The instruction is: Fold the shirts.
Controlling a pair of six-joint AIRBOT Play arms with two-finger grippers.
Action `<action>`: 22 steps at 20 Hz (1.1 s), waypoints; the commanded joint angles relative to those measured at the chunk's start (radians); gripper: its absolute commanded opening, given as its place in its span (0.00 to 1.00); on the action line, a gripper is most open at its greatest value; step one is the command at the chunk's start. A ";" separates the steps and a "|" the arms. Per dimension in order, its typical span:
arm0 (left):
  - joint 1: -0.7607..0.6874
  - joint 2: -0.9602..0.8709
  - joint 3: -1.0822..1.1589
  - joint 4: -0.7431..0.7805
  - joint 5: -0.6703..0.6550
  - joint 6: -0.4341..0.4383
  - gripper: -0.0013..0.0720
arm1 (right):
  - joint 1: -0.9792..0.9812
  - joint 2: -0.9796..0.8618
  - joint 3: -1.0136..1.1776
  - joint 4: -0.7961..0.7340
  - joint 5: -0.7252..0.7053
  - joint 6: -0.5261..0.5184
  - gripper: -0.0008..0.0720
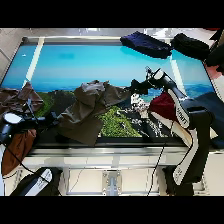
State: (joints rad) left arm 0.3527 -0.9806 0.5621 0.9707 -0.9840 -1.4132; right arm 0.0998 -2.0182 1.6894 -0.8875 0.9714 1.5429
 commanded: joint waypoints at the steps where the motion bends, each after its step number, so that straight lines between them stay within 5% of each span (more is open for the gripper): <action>1: 0.000 0.001 0.001 0.000 0.000 0.000 0.04 | 0.006 0.005 0.038 -0.006 0.015 -0.058 0.55; 6: 0.000 0.001 0.001 0.001 0.000 0.000 0.04 | -0.061 0.021 0.208 -0.087 0.169 -0.068 0.55; 22: 0.000 0.001 0.001 0.000 0.000 0.000 0.04 | -0.037 -0.097 0.203 -0.093 0.188 -0.060 0.55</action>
State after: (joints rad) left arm 0.3527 -0.9806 0.5621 0.9707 -0.9836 -1.4132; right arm 0.0616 -2.1101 1.8923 -0.9768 1.1664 1.4830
